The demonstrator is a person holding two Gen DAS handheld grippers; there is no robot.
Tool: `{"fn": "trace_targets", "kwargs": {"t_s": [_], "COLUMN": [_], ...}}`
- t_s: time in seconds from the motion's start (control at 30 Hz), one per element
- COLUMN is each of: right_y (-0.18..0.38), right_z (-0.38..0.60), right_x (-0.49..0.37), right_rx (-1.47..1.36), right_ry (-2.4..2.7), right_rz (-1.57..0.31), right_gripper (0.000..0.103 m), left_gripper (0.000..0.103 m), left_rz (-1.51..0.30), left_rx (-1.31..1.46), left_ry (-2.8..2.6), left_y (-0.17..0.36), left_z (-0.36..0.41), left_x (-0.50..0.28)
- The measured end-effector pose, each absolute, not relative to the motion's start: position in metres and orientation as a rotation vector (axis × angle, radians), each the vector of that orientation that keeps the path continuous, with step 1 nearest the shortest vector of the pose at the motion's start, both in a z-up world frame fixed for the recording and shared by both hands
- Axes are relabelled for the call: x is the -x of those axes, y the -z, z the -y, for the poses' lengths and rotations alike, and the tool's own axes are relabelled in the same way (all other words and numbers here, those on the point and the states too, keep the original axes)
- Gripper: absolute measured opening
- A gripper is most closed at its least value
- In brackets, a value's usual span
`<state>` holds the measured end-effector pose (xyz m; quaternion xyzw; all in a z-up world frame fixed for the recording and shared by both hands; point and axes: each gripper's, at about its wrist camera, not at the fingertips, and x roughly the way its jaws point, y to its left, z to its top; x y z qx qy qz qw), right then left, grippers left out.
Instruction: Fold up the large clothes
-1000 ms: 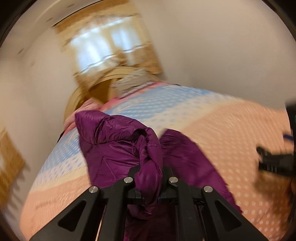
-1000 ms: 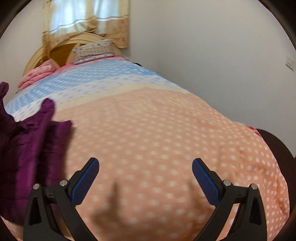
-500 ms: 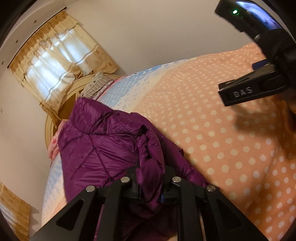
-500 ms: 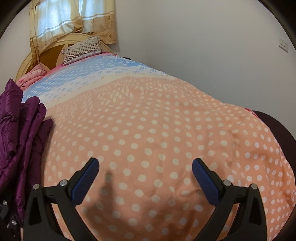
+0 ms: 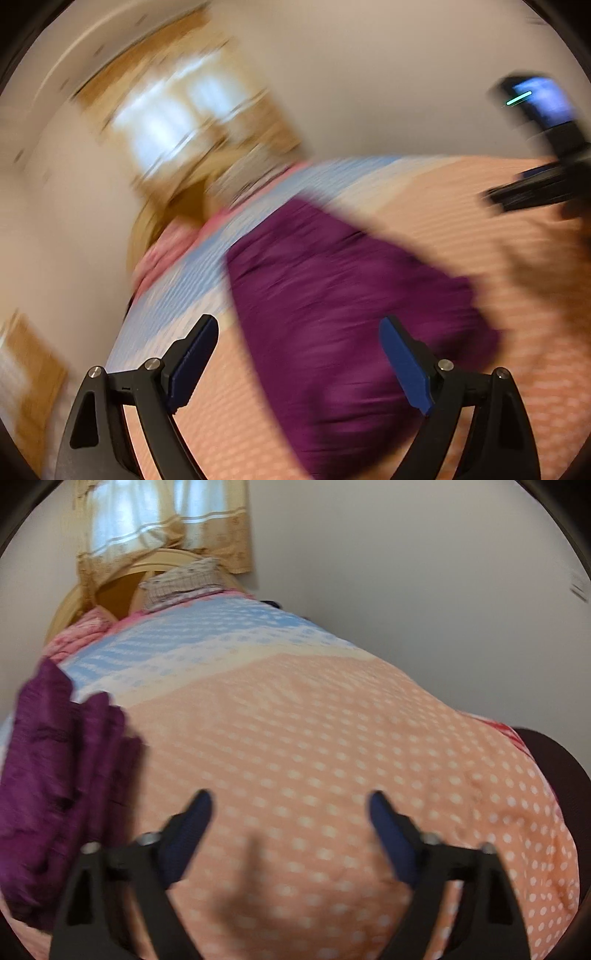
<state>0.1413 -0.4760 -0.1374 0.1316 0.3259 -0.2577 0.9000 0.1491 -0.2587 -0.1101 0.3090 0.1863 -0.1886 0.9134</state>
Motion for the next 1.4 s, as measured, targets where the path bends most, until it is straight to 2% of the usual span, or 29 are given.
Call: {"fn": "trace_targets", "kwargs": {"t_s": [0.17, 0.3, 0.43, 0.5, 0.67, 0.8, 1.07, 1.23, 1.4], "right_y": [0.098, 0.070, 0.075, 0.084, 0.119, 0.152, 0.169, 0.177, 0.184], "right_z": [0.433, 0.383, 0.356, 0.353, 0.360, 0.383, 0.412, 0.416, 0.418], "right_x": [-0.191, -0.245, -0.294, -0.311, -0.332, -0.324, -0.306, -0.304, -0.307], "right_rx": [-0.248, -0.177, -0.177, -0.191, -0.220, -0.261, -0.303, -0.313, -0.321], "right_ry": [0.407, 0.334, 0.308, 0.286, 0.292, 0.338, 0.383, 0.383, 0.381], "right_rz": [-0.642, -0.629, -0.627, -0.606, -0.634, -0.680, -0.668, -0.665, -0.675], "right_gripper": [0.057, 0.056, 0.055, 0.050, 0.045, 0.045, 0.046, 0.048, 0.049], "left_gripper": [0.089, 0.089, 0.089, 0.089, 0.089, 0.089, 0.090, 0.091, 0.096], "left_rz": [-0.612, -0.654, -0.662, -0.669, -0.678, -0.681, -0.657, -0.653, -0.683], "left_rx": [-0.473, -0.443, -0.404, -0.387, -0.362, -0.342, -0.363, -0.349, -0.283], "left_ry": [0.123, 0.028, 0.013, 0.022, 0.042, 0.066, 0.067, 0.066, 0.075], "left_y": [0.116, 0.125, 0.128, 0.128, 0.129, 0.137, 0.155, 0.167, 0.176], "left_z": [0.212, 0.201, 0.203, 0.204, 0.218, 0.244, 0.287, 0.292, 0.285], "left_x": [-0.259, -0.296, -0.312, -0.318, -0.334, -0.346, -0.346, -0.348, -0.356]}}
